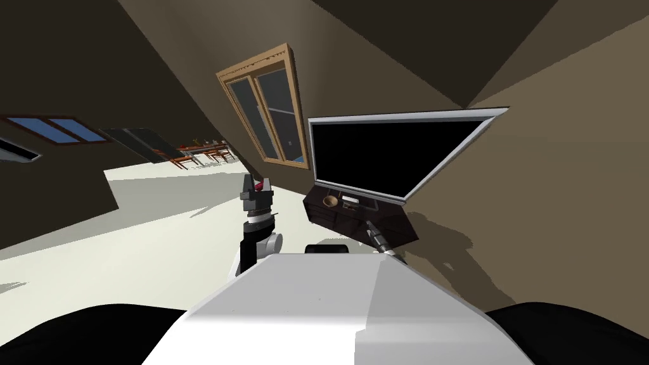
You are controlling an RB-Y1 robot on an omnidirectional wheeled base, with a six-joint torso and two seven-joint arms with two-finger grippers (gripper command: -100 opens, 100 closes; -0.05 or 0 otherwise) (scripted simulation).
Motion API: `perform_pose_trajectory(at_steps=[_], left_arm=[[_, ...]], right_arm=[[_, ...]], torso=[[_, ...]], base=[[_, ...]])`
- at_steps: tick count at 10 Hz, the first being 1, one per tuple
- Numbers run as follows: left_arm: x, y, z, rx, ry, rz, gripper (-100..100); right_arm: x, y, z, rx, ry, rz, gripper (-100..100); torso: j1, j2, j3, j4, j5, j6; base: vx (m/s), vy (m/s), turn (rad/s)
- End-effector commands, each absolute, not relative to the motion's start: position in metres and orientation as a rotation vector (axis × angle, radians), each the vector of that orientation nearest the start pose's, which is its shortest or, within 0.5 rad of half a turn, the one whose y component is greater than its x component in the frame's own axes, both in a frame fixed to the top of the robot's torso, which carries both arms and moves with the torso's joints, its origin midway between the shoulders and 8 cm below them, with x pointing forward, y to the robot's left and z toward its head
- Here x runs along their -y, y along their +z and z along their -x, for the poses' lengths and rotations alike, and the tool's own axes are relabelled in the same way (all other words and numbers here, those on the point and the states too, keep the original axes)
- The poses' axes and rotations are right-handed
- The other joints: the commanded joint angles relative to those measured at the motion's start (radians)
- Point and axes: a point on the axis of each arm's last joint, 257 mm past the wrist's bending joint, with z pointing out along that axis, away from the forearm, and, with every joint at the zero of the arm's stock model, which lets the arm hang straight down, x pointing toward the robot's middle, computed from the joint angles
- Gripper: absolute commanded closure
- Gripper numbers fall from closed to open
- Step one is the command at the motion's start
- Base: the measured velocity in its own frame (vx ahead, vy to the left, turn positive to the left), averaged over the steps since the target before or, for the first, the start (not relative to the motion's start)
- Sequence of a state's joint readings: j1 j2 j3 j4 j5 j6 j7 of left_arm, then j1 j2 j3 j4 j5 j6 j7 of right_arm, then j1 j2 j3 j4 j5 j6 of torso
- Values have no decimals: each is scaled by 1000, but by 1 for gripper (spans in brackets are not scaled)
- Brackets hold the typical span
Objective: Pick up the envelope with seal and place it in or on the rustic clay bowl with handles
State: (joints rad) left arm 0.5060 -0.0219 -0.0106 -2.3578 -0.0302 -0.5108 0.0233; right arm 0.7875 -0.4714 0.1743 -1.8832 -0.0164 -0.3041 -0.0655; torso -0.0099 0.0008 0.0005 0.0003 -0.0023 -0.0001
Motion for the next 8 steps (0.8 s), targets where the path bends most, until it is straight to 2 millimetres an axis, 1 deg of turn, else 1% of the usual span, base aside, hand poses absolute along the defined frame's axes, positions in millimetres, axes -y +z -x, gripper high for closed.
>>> perform_pose_trajectory(at_steps=[1, 3, 4, 5, 6, 7, 8], left_arm=[[-271, 59, -325, -547, -1330, 596, 0], [-271, 59, -325, -547, -1330, 596, 0], [-271, 59, -325, -547, -1330, 596, 0], [-271, 59, -325, -547, -1330, 596, 0], [-271, 59, -325, -547, -1330, 596, 0], [-272, 58, -325, -547, -1330, 596, 0], [-271, 59, -325, -547, -1330, 596, 0]], right_arm=[[295, -344, -259, -1667, 987, -1103, -100], [308, -392, -207, -1834, 881, -1156, -100], [311, -392, -206, -1847, 876, -1144, -100], [319, -413, -178, -1933, 818, -1163, -100], [319, -413, -178, -1938, 816, -1159, -100], [328, -431, -148, -2025, 755, -1172, -100], [336, -447, -117, -2106, 695, -1185, -100]], torso=[[0, 0, 0, 0, 0, 0], [1, -1, 0, 0, 0, 0], [0, 0, 0, 0, 0, 0], [2, -2, -1, 0, 0, 0], [1, -3, -2, -1, 0, 0], [2, -4, -2, -1, 0, 1], [2, -4, -2, -1, 1, 0]], base=[[-54, -110, 367], [-57, -105, 400], [-38, -77, 445], [-28, -91, 470], [-30, -80, 289], [-35, -68, 364], [-58, -117, 481]])
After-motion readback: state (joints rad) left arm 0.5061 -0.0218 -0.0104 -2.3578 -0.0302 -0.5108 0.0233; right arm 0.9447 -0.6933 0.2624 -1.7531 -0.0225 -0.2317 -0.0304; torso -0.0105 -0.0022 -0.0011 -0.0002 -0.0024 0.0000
